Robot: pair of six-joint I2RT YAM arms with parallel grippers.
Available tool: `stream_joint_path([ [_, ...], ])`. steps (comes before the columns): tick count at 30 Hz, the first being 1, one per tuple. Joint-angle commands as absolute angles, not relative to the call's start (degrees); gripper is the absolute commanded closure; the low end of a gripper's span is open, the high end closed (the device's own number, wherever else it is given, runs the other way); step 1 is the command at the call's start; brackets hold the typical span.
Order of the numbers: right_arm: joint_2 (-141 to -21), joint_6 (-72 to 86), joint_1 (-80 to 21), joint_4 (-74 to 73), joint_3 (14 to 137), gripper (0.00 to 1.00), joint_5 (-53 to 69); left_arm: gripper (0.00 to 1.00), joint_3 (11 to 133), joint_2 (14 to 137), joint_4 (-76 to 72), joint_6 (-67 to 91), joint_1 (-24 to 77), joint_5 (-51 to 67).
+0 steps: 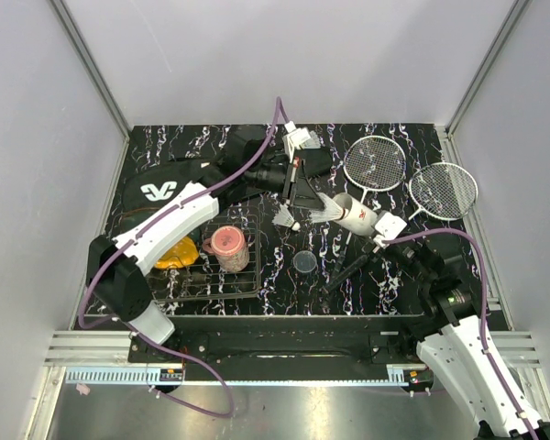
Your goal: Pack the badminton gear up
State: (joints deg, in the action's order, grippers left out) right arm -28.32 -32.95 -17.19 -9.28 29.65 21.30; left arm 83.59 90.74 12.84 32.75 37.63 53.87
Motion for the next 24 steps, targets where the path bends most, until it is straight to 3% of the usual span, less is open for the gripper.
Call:
stream_joint_path([
  [1,-27.9,-33.1,-17.3,-6.7,30.1,0.76,25.0,1.00,87.5,92.5,17.1,29.1,38.9,52.8],
  [8,-27.9,-33.0,-17.4,-6.7,30.1,0.77,25.5,1.00,88.9,92.9,19.2,27.5,40.6,48.3],
  [13,-27.7,-33.0,-17.5,-6.4,30.0,0.77,25.9,0.96,91.0,93.7,19.5,28.2,45.4,38.9],
  [16,-27.2,-33.0,-17.5,-6.4,29.9,0.77,25.1,0.77,91.5,92.9,20.7,26.7,47.4,32.6],
  [17,-27.0,-33.0,-17.5,-6.4,30.0,0.77,25.0,0.62,91.1,92.5,20.2,26.7,47.5,32.0],
  [21,-26.9,-32.9,-17.5,-6.2,29.9,0.77,25.2,0.46,89.4,90.6,20.6,24.9,47.5,27.6],
  [24,-26.5,-32.7,-17.5,-6.1,30.0,0.77,25.1,0.43,89.1,89.1,22.0,23.1,47.5,25.1],
])
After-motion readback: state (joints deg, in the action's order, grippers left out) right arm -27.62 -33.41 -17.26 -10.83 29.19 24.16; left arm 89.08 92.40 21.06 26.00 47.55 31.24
